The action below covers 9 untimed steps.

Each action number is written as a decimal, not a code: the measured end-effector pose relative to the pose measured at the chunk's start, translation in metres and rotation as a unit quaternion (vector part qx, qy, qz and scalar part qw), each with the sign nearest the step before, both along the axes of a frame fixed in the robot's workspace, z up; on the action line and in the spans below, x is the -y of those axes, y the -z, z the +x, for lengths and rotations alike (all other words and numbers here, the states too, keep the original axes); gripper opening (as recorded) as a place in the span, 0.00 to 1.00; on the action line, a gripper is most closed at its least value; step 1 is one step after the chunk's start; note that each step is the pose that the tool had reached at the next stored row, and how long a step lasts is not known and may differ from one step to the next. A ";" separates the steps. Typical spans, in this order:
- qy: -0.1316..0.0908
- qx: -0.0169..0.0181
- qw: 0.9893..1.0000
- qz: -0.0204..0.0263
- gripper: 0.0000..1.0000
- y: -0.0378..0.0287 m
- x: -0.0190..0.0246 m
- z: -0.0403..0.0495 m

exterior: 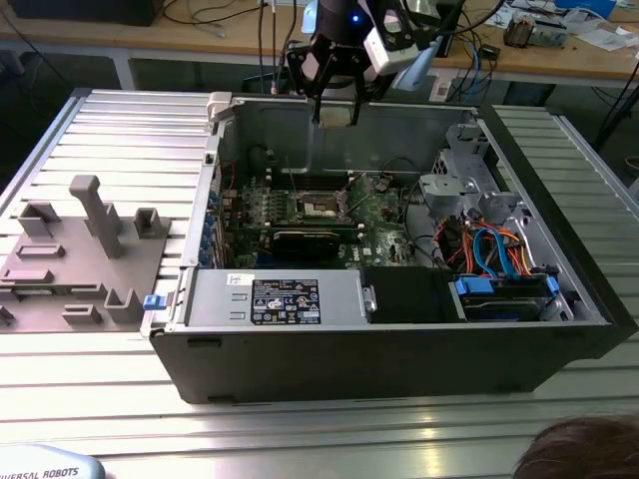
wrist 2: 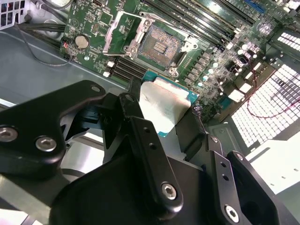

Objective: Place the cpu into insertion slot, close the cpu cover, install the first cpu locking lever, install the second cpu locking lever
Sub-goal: 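Place the cpu into insertion slot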

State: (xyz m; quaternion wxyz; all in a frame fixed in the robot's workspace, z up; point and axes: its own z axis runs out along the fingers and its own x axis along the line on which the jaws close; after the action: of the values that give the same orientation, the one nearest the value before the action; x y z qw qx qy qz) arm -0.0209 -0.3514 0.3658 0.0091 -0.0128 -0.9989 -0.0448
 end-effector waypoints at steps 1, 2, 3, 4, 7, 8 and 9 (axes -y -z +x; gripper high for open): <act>0.000 0.000 1.000 0.000 0.55 0.0006 0.0000 0.0000; 0.000 0.000 1.000 0.000 0.55 0.0008 0.0000 0.0000; 0.000 0.000 1.000 0.000 0.55 0.0009 0.0000 0.0000; 0.000 0.000 1.000 0.000 0.55 0.0011 0.0000 0.0000; 0.000 0.000 1.000 0.000 0.55 0.0021 0.0000 0.0000; 0.000 0.000 1.000 0.000 0.55 0.0024 0.0000 0.0000; 0.000 0.000 1.000 0.000 0.55 0.0026 0.0000 0.0000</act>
State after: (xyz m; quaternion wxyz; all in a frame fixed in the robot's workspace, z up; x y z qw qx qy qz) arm -0.0209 -0.3514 0.3632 0.0091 -0.0128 -0.9989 -0.0448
